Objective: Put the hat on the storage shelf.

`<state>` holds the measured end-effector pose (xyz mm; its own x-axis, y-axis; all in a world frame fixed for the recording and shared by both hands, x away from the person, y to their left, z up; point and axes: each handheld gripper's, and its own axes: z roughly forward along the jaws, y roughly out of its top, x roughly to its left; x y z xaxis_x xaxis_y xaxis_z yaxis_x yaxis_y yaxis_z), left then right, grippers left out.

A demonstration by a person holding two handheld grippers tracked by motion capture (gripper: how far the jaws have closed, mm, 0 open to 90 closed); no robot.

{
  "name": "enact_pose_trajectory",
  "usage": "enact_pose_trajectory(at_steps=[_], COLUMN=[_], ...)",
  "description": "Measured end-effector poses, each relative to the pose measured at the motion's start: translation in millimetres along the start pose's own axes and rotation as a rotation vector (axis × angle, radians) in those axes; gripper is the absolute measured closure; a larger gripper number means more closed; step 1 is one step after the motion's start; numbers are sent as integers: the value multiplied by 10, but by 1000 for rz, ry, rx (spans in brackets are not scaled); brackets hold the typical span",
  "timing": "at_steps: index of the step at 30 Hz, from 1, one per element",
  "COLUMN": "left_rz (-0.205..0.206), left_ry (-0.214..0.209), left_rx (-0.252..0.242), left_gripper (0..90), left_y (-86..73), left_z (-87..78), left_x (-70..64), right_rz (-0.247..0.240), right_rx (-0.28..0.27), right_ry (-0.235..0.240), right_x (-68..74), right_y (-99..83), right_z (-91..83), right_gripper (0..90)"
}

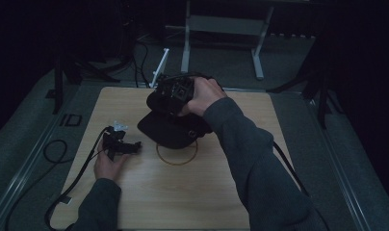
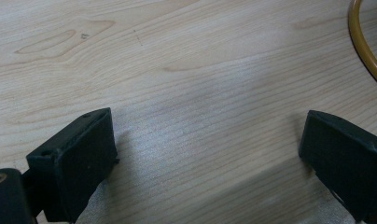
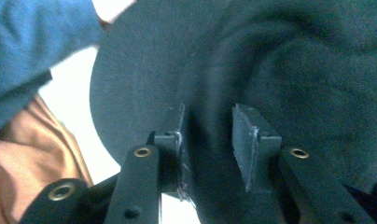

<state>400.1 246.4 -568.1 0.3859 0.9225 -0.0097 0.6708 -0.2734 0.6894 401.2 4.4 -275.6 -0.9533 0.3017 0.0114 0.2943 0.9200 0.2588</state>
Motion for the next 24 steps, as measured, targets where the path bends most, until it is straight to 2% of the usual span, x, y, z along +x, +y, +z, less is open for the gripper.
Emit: enact_pose_trajectory(at_steps=[1, 12, 24], left_rz=[0, 1, 1], left_ry=[0, 1, 1], left_rx=[0, -1, -1], left_gripper=[34, 34, 34], left_y=[0, -1, -1], left_z=[0, 0, 0], left_x=[0, 0, 0], right_rz=[0, 13, 19], right_rx=[-19, -9, -39], right_ry=[9, -7, -24], right_x=[9, -18, -58], right_y=[1, -65, -295], right_z=[-29, -20, -68], right_gripper=[626, 617, 616])
